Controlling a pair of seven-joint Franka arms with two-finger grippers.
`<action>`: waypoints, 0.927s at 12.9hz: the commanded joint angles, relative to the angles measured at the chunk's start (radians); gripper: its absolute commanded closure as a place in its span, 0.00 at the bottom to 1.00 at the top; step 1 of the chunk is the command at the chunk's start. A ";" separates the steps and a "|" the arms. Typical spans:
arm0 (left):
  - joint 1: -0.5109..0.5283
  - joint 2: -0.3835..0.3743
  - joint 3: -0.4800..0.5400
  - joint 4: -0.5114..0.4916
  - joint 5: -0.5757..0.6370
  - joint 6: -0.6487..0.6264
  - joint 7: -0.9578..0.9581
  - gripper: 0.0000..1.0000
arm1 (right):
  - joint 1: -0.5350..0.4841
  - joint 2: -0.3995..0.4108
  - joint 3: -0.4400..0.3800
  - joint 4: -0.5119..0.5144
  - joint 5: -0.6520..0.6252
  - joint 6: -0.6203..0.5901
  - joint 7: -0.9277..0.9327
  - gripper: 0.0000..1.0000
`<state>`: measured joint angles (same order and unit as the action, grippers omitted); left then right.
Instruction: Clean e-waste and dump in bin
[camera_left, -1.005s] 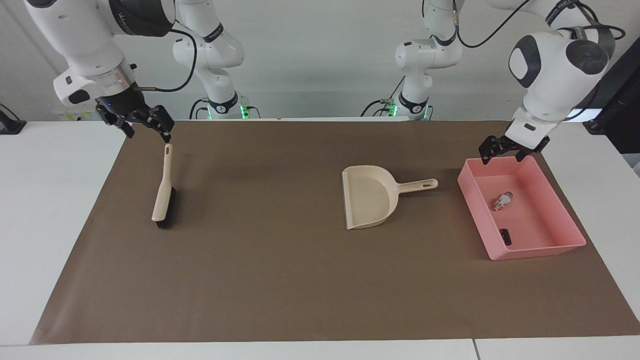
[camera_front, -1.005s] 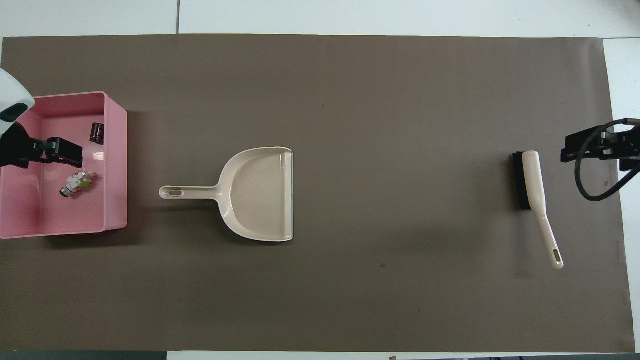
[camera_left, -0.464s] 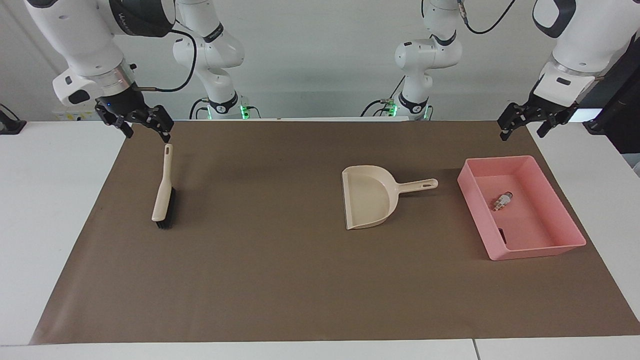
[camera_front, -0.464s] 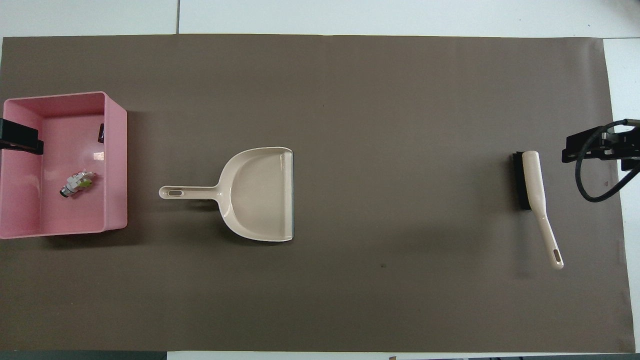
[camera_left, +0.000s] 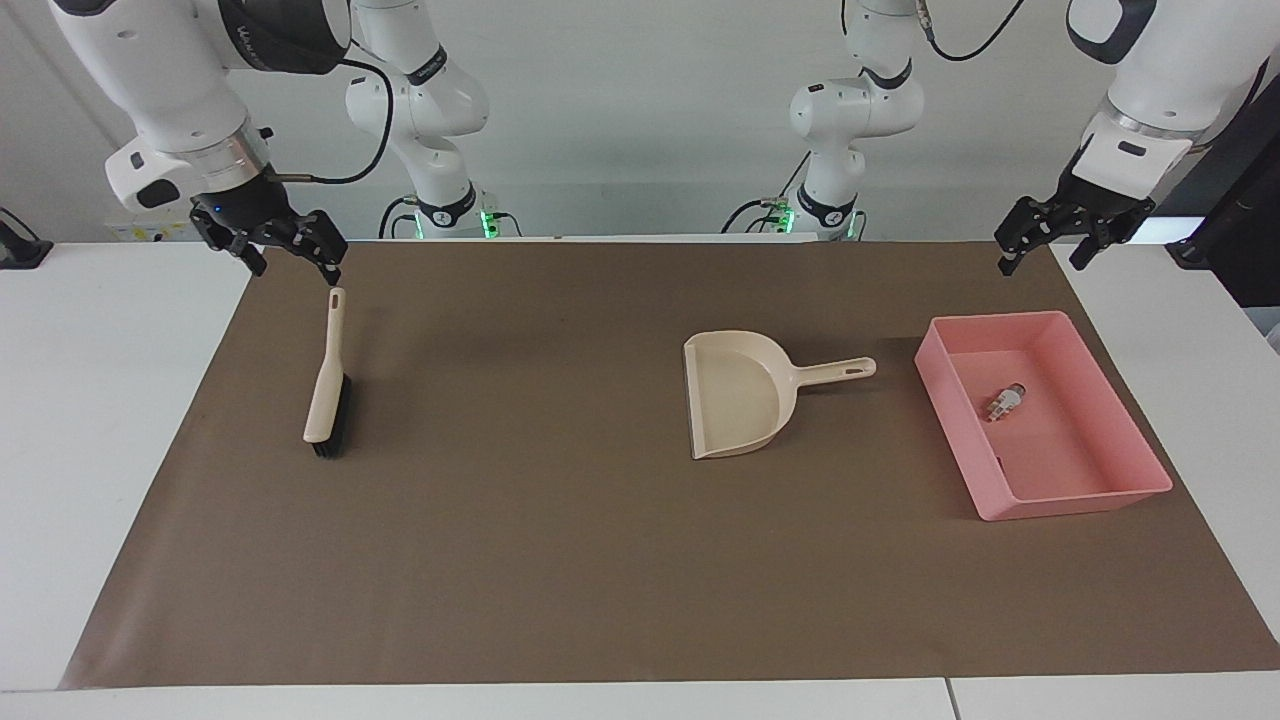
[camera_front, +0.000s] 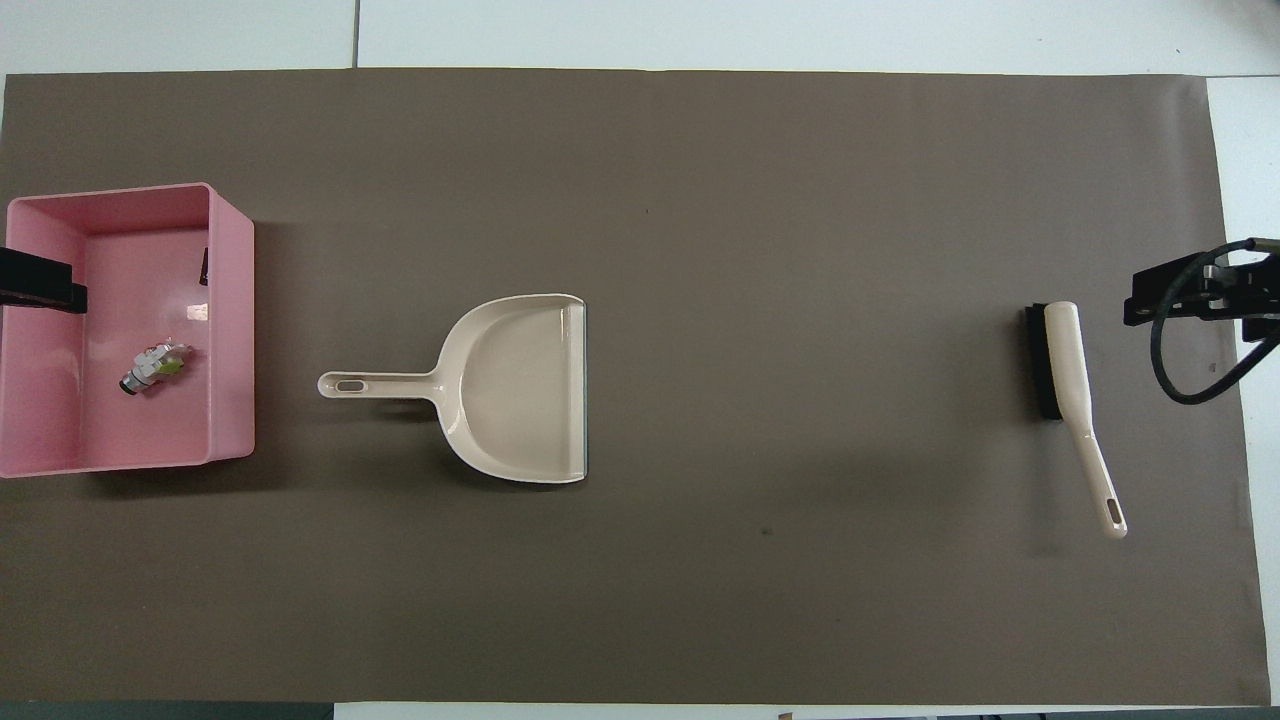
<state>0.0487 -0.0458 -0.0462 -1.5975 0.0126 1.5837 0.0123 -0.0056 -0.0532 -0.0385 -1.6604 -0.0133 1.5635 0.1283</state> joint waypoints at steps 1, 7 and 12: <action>0.010 -0.028 0.003 -0.038 -0.019 0.028 0.004 0.02 | -0.004 0.001 0.003 0.002 -0.007 0.007 -0.016 0.00; 0.003 -0.025 0.003 -0.038 -0.014 0.032 -0.005 0.02 | -0.004 0.001 0.003 0.002 -0.007 0.007 -0.016 0.00; -0.003 -0.025 0.003 -0.038 -0.010 0.022 0.000 0.02 | -0.004 0.001 0.003 0.001 -0.007 0.007 -0.016 0.00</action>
<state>0.0489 -0.0459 -0.0457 -1.6035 0.0108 1.5915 0.0124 -0.0056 -0.0531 -0.0385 -1.6604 -0.0133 1.5635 0.1283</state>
